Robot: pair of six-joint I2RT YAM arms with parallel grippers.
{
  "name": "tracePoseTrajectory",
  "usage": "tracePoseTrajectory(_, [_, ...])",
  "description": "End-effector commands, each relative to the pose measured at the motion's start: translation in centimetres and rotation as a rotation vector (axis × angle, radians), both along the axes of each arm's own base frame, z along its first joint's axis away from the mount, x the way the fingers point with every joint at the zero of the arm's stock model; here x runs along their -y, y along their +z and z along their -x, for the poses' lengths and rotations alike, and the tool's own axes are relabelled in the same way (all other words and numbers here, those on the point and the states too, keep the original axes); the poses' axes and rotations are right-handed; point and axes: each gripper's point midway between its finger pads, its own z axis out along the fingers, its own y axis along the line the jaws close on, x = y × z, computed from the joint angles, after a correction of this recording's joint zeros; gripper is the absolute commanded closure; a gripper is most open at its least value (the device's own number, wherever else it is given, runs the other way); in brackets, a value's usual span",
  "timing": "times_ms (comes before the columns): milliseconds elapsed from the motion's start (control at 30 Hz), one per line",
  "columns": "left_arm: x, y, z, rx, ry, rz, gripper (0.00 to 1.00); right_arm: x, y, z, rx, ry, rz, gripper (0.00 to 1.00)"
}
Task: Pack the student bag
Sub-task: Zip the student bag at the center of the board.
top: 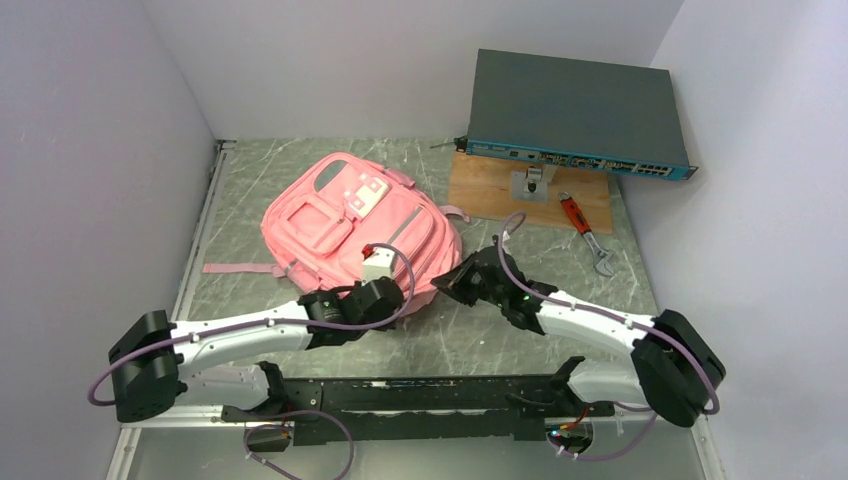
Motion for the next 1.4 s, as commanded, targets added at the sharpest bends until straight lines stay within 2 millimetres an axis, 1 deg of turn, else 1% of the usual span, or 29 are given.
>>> tracePoseTrajectory(0, [-9.4,-2.5,0.8,-0.004,0.237,-0.259,1.0,2.7,3.9,-3.0,0.111,-0.154,-0.079,1.0])
tracePoseTrajectory(100, [-11.1,-2.1,0.6,0.022,0.292,-0.266,1.0,3.7,3.8,-3.3,0.104,-0.168,-0.088,1.0])
tracePoseTrajectory(200, [-12.8,-1.8,0.1,0.039,0.356,-0.279,1.0,4.3,4.2,-3.7,0.122,-0.164,-0.092,1.0])
tracePoseTrajectory(333, [-15.2,-2.3,-1.2,0.012,0.446,-0.267,1.0,5.0,4.4,-4.2,0.122,-0.167,-0.109,1.0])
tracePoseTrajectory(400, [-16.1,-1.9,-2.2,0.018,0.476,-0.242,1.0,4.8,4.8,-4.0,0.126,-0.144,-0.123,1.0])
tracePoseTrajectory(467, [-16.7,-0.7,-3.3,0.057,0.488,-0.225,1.0,4.8,4.9,-4.0,0.133,-0.135,-0.117,1.0])
tracePoseTrajectory(533, [-17.7,0.2,-4.0,0.076,0.518,-0.234,1.0,4.9,4.8,-4.0,0.129,-0.134,-0.115,1.0])
tracePoseTrajectory(600, [-18.9,0.3,-4.5,0.064,0.566,-0.239,1.0,4.9,4.8,-3.9,0.127,-0.132,-0.123,1.0])
tracePoseTrajectory(667, [-19.0,0.4,-4.8,0.047,0.579,-0.212,1.0,4.5,5.0,-3.9,0.14,-0.103,-0.129,1.0])
tracePoseTrajectory(767, [-17.1,0.5,-5.1,0.037,0.511,-0.135,0.99,3.2,6.0,-3.9,0.21,0.007,-0.107,1.0])
tracePoseTrajectory(800, [-16.5,0.7,-5.1,0.033,0.489,-0.105,0.84,2.7,6.3,-3.7,0.24,0.061,-0.096,1.0])
tracePoseTrajectory(833, [-15.9,0.8,-4.9,0.027,0.46,-0.081,0.66,2.4,6.2,-3.4,0.26,0.113,-0.067,0.92])
tracePoseTrajectory(867, [-15.4,1.2,-4.8,0.022,0.435,-0.055,0.47,2.3,6.1,-3.2,0.269,0.157,-0.029,0.82])
tracePoseTrajectory(900, [-14.9,1.7,-4.7,0.024,0.412,-0.028,0.34,2.3,5.8,-3.0,0.278,0.204,0.026,0.73])
tracePoseTrajectory(933, [-14.4,2.3,-4.5,0.034,0.384,0.0,0.27,2.5,5.6,-2.9,0.29,0.245,0.082,0.63])
tracePoseTrajectory(967, [-14.0,3.1,-4.6,0.061,0.353,0.032,0.21,2.7,5.6,-2.9,0.311,0.282,0.138,0.56])
tracePoseTrajectory(1000, [-13.3,4.2,-4.9,0.102,0.314,0.071,0.18,3.2,5.1,-2.6,0.309,0.308,0.194,0.49])
tracePoseTrajectory(1033, [-12.3,5.4,-5.0,0.142,0.244,0.105,0.16,3.9,5.0,-2.6,0.319,0.316,0.243,0.41])
tracePoseTrajectory(1100, [-10.5,7.8,-5.3,0.204,0.131,0.159,0.13,5.3,5.2,-2.3,0.349,0.328,0.329,0.33])
tracePoseTrajectory(1133, [-9.4,9.0,-5.3,0.222,0.07,0.186,0.1,6.0,5.6,-2.2,0.372,0.324,0.365,0.3])
tracePoseTrajectory(1200, [-6.9,10.7,-5.3,0.261,-0.063,0.222,0.05,7.7,5.9,-2.2,0.407,0.285,0.438,0.24])
tracePoseTrajectory(1233, [-5.7,11.2,-5.3,0.281,-0.112,0.213,0.05,8.6,6.0,-2.2,0.415,0.254,0.47,0.2])
tracePoseTrajectory(1267, [-4.3,11.7,-5.1,0.308,-0.169,0.192,0.04,9.6,6.1,-2.3,0.417,0.217,0.5,0.19])
tracePoseTrajectory(1300, [-2.4,11.9,-4.3,0.33,-0.24,0.164,0.04,10.5,6.2,-2.1,0.407,0.184,0.52,0.19])
tracePoseTrajectory(1333, [-0.8,11.5,-4.1,0.338,-0.292,0.118,0.04,11.3,6.5,-2.1,0.411,0.146,0.53,0.19])
tracePoseTrajectory(1367, [0.8,11.4,-3.8,0.355,-0.339,0.088,0.04,11.9,6.9,-2.0,0.419,0.111,0.531,0.19])
